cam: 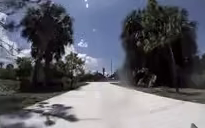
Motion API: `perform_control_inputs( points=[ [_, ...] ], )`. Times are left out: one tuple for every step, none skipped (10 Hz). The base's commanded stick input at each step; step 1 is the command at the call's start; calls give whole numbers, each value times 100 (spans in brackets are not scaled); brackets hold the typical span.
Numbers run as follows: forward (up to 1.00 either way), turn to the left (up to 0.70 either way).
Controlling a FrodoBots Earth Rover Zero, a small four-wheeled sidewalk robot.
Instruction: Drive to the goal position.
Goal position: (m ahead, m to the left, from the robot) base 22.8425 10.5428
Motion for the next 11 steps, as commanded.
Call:
perform_control_inputs(
  points=[
    [85, 0],
    [85, 0],
    [85, 0],
    [85, 0],
    [85, 0],
    [85, 0],
    [85, 0],
    [85, 0],
    [85, 0],
    [85, 0],
    [85, 0]
  ],
)
